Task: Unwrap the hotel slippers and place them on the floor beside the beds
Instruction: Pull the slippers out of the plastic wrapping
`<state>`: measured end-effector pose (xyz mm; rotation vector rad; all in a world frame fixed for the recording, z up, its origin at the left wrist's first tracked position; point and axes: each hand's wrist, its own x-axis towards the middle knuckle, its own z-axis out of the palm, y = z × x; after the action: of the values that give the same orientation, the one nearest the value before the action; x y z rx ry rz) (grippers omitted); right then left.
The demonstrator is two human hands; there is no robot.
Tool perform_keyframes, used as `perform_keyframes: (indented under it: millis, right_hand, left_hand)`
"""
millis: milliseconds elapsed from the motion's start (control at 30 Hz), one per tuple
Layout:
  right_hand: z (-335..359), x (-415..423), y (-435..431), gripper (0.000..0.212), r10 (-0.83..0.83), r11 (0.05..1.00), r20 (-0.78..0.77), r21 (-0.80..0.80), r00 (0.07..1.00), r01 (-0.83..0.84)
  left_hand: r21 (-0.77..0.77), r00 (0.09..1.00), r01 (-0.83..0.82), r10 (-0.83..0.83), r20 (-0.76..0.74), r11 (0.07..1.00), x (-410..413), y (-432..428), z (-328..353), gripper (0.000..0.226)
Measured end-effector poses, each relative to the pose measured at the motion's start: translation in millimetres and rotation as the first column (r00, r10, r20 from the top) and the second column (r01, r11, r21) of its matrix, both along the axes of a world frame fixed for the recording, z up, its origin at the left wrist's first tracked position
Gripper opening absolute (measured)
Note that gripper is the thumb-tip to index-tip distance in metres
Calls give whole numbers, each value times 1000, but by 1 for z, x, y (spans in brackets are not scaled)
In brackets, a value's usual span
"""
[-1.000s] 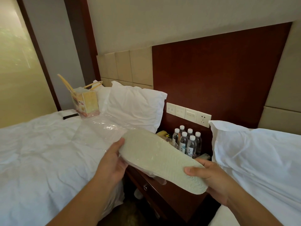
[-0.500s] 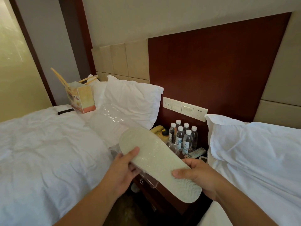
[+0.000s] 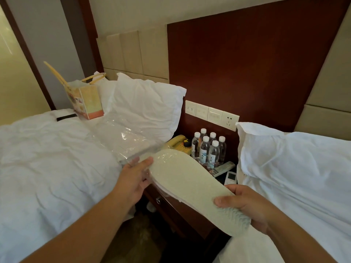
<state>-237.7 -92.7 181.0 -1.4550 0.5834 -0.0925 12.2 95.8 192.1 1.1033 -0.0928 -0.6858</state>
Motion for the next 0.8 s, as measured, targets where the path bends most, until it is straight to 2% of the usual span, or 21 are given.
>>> perform_keyframes:
  millis: [133,233,367,600,800]
  right_hand:
    - [-11,-14,-19,50,0,998,-10,57,1000,1]
    - [-16,-23,-31,41,14,996,-1,88,1000,-14]
    - [-21,-33,-47,49,-23,994,-9,110,1000,24]
    - [-28,-38,-61,49,-76,991,9,112,997,74]
    - [-32,-25,-64,43,-177,980,43,96,983,172]
  left_hand:
    - [50,998,-49,50,-32,998,10,-18,-15,69]
    - [75,998,-35,38,-48,997,12,-34,-27,70]
    - [91,997,8,-1,-75,996,10,-58,-42,68]
    - [167,988,-65,87,-126,984,12,-88,-64,57]
    - [262,996,73,-55,-76,962,1,-101,-86,61]
